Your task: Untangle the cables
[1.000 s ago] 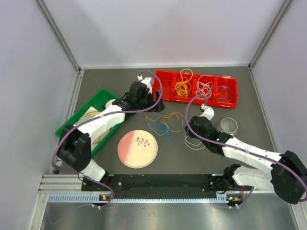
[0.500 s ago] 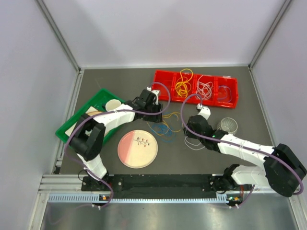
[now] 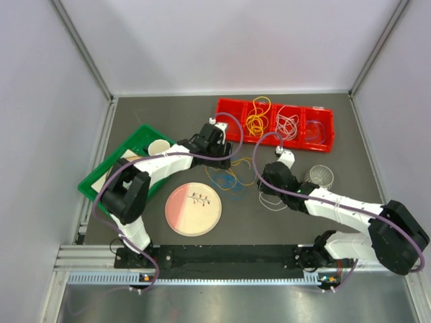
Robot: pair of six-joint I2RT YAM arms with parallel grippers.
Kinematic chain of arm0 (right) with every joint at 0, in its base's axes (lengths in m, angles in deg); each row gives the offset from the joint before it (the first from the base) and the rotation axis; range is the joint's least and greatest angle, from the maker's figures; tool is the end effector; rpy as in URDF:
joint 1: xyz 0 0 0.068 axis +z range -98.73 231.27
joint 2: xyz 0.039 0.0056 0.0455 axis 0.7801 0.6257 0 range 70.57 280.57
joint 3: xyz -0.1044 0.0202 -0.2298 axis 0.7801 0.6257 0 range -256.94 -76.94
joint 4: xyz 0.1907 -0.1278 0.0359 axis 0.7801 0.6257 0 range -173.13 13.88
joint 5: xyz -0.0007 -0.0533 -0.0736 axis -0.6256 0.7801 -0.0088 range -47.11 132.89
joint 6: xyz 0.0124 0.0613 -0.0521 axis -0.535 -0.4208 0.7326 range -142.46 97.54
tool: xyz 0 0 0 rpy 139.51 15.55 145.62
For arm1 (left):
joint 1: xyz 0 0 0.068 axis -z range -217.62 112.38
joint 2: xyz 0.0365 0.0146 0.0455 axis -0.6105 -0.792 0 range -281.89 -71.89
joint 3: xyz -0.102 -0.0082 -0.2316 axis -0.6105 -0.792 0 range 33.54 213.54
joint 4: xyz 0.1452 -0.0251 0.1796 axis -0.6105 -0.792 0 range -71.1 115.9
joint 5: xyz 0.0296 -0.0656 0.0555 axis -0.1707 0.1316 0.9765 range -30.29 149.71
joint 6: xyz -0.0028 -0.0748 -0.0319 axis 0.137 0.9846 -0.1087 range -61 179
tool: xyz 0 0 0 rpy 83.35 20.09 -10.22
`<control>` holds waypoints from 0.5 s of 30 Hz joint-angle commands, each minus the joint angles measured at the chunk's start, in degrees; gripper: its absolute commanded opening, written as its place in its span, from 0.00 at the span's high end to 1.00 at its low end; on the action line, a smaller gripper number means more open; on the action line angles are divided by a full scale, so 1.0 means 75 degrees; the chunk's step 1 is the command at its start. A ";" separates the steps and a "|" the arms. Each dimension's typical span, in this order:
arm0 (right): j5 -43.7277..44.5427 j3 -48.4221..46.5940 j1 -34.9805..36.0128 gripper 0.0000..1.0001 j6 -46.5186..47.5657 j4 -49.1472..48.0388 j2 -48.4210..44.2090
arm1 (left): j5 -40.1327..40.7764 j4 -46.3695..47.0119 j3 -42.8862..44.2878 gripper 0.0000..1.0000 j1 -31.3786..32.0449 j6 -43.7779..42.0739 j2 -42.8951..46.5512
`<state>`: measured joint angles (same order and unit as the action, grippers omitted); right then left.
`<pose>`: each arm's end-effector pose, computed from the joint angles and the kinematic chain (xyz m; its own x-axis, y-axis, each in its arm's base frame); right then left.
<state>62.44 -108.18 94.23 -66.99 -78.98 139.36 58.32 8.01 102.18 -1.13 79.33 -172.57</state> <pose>0.1937 0.1481 0.1645 -0.6693 0.2799 -0.6883 0.0140 0.9309 0.3650 0.2973 -0.2222 0.1799 -0.7878 0.1507 -0.5972 0.3554 0.9031 -0.2410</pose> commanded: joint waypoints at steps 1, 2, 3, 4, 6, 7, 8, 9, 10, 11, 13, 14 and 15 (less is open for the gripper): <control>-0.0040 -0.0404 0.0038 0.70 0.0078 -0.0119 0.0109 | 0.0372 0.0475 0.0222 0.31 0.0010 -0.0262 -0.0110; -0.0040 -0.0416 0.0026 0.70 0.0078 -0.0119 0.0155 | 0.0431 0.0348 0.0304 0.33 0.0010 -0.0274 -0.0308; -0.0075 -0.0451 0.0038 0.70 0.0090 -0.0119 0.0179 | 0.0431 0.0288 0.0386 0.34 0.0021 -0.0274 -0.0414; -0.0122 -0.0451 0.0026 0.70 0.0090 -0.0119 0.0191 | 0.0420 0.0288 0.0456 0.34 0.0010 -0.0274 -0.0485; -0.0146 -0.0451 0.0038 0.70 0.0078 -0.0107 0.0214 | 0.0291 0.0334 0.0480 0.38 0.0010 -0.0274 -0.0696; -0.0146 -0.0440 0.0038 0.70 0.0078 -0.0119 0.0237 | 0.0256 0.0335 0.0492 0.40 0.0010 -0.0263 -0.0743; -0.0146 -0.0440 0.0038 0.70 0.0078 -0.0119 0.0226 | 0.0255 0.0335 0.0492 0.45 0.0010 -0.0228 -0.0825; -0.0169 -0.0428 0.0026 0.71 0.0078 -0.0119 0.0214 | 0.0255 0.0335 0.0492 0.48 0.0010 -0.0181 -0.0849; -0.0169 -0.0428 0.0038 0.70 0.0090 -0.0119 0.0214 | 0.0244 0.0358 0.0469 0.53 0.0010 -0.0169 -0.0861; -0.0169 -0.0428 0.0038 0.71 0.0090 -0.0119 0.0226 | 0.0220 0.0346 0.0480 0.57 0.0010 -0.0180 -0.0872; -0.0181 -0.0428 0.0026 0.70 0.0102 -0.0119 0.0226 | 0.0267 0.0358 0.0504 0.63 0.0021 -0.0169 -0.0884; -0.0193 -0.0428 0.0038 0.71 0.0079 -0.0119 0.0226 | 0.0267 0.0358 0.0504 0.63 0.0010 -0.0180 -0.0896; -0.0204 -0.0428 0.0038 0.71 0.0090 -0.0119 0.0226 | 0.0279 0.0358 0.0527 0.63 0.0010 -0.0180 -0.0931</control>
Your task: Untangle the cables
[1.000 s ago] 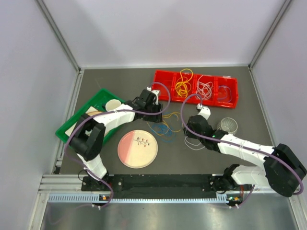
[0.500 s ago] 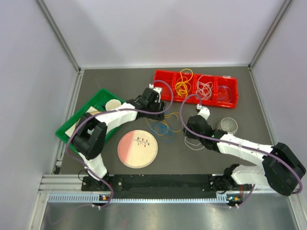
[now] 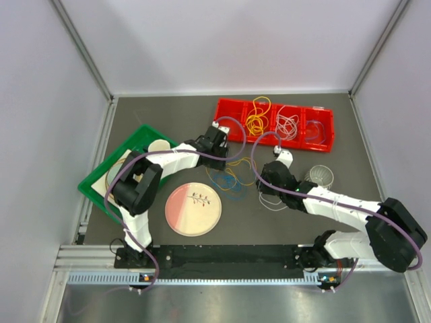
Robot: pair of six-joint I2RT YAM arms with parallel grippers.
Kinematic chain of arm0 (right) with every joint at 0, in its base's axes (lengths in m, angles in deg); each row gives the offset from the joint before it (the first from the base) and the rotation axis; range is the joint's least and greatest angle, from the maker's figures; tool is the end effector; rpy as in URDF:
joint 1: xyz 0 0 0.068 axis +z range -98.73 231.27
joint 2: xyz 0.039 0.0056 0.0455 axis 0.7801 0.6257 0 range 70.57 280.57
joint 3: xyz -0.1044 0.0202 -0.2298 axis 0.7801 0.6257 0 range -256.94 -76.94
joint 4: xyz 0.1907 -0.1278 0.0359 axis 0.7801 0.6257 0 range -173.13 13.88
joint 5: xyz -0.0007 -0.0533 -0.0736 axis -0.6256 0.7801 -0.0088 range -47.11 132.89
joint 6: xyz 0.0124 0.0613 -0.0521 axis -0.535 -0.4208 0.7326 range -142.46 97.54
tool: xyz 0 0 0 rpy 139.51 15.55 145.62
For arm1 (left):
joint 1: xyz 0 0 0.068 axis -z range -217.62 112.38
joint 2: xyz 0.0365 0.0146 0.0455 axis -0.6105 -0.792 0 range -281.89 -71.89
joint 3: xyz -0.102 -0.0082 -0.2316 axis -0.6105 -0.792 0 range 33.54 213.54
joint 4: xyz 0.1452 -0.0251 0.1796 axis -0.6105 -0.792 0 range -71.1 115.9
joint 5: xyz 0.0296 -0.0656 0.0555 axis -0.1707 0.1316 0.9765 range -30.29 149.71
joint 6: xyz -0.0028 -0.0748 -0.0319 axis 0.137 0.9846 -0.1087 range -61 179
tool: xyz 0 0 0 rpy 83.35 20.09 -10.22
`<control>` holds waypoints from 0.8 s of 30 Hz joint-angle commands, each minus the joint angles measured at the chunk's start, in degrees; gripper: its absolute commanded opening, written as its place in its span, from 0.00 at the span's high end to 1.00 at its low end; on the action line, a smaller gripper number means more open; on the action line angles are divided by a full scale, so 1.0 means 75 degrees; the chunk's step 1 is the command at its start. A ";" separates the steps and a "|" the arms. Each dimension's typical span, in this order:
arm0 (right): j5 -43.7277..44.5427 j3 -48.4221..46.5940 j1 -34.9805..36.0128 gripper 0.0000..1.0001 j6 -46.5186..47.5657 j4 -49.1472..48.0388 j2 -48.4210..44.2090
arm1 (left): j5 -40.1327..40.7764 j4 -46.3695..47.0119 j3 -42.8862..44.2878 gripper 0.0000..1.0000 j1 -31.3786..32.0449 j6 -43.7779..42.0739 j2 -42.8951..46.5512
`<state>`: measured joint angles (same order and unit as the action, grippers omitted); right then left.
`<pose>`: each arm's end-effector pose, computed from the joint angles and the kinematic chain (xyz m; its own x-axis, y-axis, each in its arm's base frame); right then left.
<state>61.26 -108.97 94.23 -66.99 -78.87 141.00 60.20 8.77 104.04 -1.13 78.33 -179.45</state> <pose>0.1958 0.1519 0.1619 -0.6882 0.2687 -0.6739 0.0077 0.9316 0.3635 0.3096 -0.2284 0.1477 -0.8107 0.1880 -0.5544 0.3415 0.9211 -0.1871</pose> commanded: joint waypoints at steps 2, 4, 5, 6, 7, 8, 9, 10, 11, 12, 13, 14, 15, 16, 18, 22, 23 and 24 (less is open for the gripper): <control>-0.0059 -0.0323 0.0026 0.71 0.0078 -0.0133 0.0007 | 0.0028 0.0233 0.0373 0.64 0.0010 -0.0070 -0.0106; -0.0047 -0.0346 0.0038 0.71 0.0078 -0.0133 -0.0016 | -0.0030 0.0186 0.0467 0.73 0.0010 -0.0058 -0.0177; -0.0047 -0.0335 0.0038 0.71 0.0090 -0.0133 -0.0005 | -0.0030 0.0162 0.0502 0.80 0.0021 -0.0047 -0.0223; -0.0035 -0.0358 0.0038 0.71 0.0102 -0.0133 -0.0028 | -0.0030 0.0151 0.0526 0.88 0.0021 -0.0035 -0.0247; -0.0035 -0.0346 0.0038 0.71 0.0102 -0.0133 -0.0040 | -0.0030 0.0127 0.0619 1.00 0.0010 0.0000 -0.0247; -0.0047 -0.0335 0.0026 0.71 0.0102 -0.0133 -0.0074 | -0.0030 -0.0001 0.0666 1.00 0.0010 0.0035 -0.0236; -0.0035 -0.0323 0.0038 0.71 0.0102 -0.0133 -0.0086 | -0.0030 -0.0048 0.0782 1.00 0.0010 0.0059 -0.0201; -0.0035 -0.0335 0.0038 0.71 0.0102 -0.0122 -0.0098 | -0.0030 -0.0095 0.0830 1.00 -0.0002 0.0071 -0.0154; -0.0035 -0.0323 0.0026 0.71 0.0102 -0.0122 -0.0121 | -0.0251 -0.0142 0.0877 1.00 0.0010 0.0071 0.0020; -0.0024 -0.0311 0.0049 0.71 0.0102 -0.0122 -0.0133 | -0.0276 -0.0166 0.0970 1.00 -0.0002 0.0071 0.0138; -0.0024 -0.0300 0.0026 0.71 0.0102 -0.0110 -0.0157 | -0.0288 -0.0154 0.0994 1.00 -0.0002 0.0094 0.0279; -0.0024 -0.0299 0.0026 0.71 0.0102 -0.0121 -0.0168 | -0.0300 -0.0154 0.1041 1.00 -0.0025 0.0106 0.0605; -0.0024 -0.0288 0.0026 0.71 0.0102 -0.0110 -0.0215 | -0.0393 -0.0119 0.1123 1.00 -0.0049 0.0118 0.0794; -0.0012 -0.0276 0.0038 0.71 0.0113 -0.0098 -0.0239 | -0.0452 -0.0073 0.1158 1.00 -0.0061 0.0199 0.0981; 0.0046 -0.0276 0.0038 0.71 0.0137 -0.0051 -0.0297 | -0.0534 0.0079 0.1205 1.00 -0.0096 0.0305 0.1614; 0.0023 -0.0311 0.0038 0.71 0.0160 -0.0028 -0.0309 | -0.0581 0.0969 0.0878 1.00 -0.0084 0.0609 0.2936; 0.0023 -0.0323 0.0038 0.71 0.0207 -0.0028 -0.0298 | -0.0546 0.1052 0.0808 1.00 -0.0096 0.0645 0.3114; 0.0104 -0.0358 0.0038 0.71 0.0277 -0.0028 -0.0286 | -0.0476 0.1076 0.0795 1.00 -0.0084 0.0645 0.3232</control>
<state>61.02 -108.99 94.23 -66.44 -78.79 140.17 56.97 9.34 109.42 -1.55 81.15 -164.05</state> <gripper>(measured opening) 0.288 0.014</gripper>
